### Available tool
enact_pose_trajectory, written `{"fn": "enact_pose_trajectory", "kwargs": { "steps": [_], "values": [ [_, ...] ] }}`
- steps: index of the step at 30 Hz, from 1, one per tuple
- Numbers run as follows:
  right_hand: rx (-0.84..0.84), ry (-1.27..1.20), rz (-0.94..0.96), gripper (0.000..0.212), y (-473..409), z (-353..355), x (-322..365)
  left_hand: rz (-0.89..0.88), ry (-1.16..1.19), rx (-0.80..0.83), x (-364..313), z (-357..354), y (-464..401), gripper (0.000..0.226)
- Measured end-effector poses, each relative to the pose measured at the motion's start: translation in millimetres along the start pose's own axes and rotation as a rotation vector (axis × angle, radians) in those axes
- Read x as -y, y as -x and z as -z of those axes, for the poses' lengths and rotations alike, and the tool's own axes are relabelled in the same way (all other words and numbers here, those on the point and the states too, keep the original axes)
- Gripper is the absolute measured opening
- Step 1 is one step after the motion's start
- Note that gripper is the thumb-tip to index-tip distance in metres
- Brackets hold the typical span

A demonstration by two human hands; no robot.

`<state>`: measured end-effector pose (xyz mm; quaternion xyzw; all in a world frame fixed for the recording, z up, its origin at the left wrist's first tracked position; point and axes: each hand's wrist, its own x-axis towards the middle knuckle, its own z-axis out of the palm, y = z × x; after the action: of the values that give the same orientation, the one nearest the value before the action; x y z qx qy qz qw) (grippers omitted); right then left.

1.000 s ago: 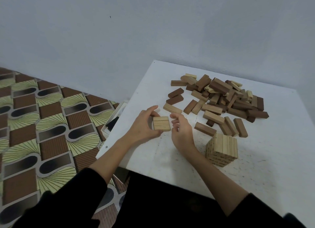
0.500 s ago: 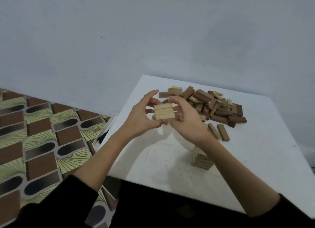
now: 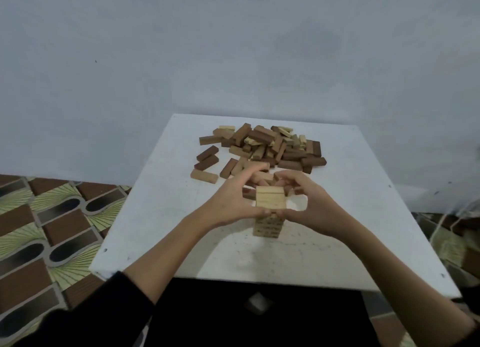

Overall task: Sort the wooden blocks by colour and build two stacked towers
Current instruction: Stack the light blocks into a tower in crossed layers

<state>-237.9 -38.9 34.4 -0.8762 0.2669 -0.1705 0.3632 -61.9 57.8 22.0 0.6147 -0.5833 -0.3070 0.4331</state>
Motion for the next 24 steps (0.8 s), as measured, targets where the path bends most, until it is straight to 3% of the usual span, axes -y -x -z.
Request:
{"fn": "enact_pose_trajectory", "kwargs": {
  "steps": [24],
  "values": [
    [0.037, -0.009, 0.063, 0.078, 2.6, -12.8, -18.3, 0.055, -0.054, 0.032, 8.9, -6.8, 3.5, 0.092]
  ]
}}
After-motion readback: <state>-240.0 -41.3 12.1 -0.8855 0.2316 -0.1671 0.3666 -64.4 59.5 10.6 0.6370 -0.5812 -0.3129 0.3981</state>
